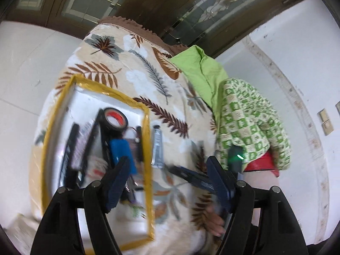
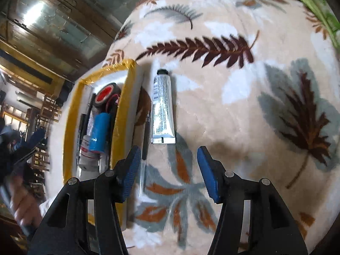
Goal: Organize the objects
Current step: 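Grasp the silver tube with the right gripper, then grasp the thin black pen with the left gripper while the right holds the tube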
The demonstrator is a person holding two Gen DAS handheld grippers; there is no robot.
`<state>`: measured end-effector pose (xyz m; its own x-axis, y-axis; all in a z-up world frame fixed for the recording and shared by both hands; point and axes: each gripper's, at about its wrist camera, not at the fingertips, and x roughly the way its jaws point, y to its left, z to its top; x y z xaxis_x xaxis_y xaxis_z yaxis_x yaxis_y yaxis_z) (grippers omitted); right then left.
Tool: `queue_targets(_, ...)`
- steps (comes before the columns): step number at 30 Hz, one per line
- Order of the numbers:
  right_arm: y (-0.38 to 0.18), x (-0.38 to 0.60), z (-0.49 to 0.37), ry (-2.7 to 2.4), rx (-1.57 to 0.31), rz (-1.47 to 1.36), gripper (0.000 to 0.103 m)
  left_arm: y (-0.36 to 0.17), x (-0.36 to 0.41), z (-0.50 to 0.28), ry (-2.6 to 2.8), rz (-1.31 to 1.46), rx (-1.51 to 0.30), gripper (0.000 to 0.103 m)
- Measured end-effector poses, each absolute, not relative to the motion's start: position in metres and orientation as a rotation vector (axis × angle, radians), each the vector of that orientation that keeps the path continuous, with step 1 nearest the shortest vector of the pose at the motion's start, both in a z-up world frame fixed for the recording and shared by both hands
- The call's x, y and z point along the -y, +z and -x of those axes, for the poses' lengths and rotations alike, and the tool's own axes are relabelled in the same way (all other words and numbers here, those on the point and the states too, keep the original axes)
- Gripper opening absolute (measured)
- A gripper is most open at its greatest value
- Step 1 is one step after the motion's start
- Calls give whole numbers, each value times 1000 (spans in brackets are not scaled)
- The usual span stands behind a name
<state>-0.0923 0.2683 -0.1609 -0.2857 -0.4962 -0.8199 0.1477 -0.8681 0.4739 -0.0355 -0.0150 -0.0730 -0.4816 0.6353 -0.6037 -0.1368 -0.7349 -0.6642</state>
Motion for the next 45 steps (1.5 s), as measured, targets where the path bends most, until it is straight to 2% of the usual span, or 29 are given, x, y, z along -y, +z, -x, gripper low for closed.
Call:
queue_targets(4,-162,-239,125,-2258,291,-1577,56,-81,16,19,2267,1219,766,74)
queue_targets(8,-175,-227,154,-2294,265,-1646,56,-98,21,23,2281,1268,781,74)
queue_targets(10,-173,-221,155,-2343,206,-1650,47,-103,19,24,2272,1283,779,74)
queue_targets(12,-172,-218,152,-2351,145,-1649,28,-104,14,25,2275,1283,749,74)
queue_targets(25,-172,-322,63,-2357,252,-1707,28,-119,-86,3,2157,1420,397,74)
queue_targets(28,-177,-338,53,-2327,359,-1686,28,-134,-112,7,2216,1547,275,73)
queue_targets(32,-179,-342,53,-2319,401,-1671,28,-155,-121,15,2078,1649,387,73)
queue_targets(34,-179,-340,53,-2320,402,-1662,28,-159,-128,12,2098,1678,285,73)
queue_targets(35,-179,-341,53,-2318,409,-1657,28,-161,-132,11,2156,1704,175,73)
queue_targets(38,-181,-342,53,-2304,426,-1645,28,-162,-131,9,2163,1731,89,70)
queue_targets(41,-182,-346,53,-2288,454,-1636,28,-161,-125,11,2196,1790,89,60)
queue_targets(45,-181,-348,51,-2278,467,-1632,28,-163,-130,7,2222,1827,-12,59)
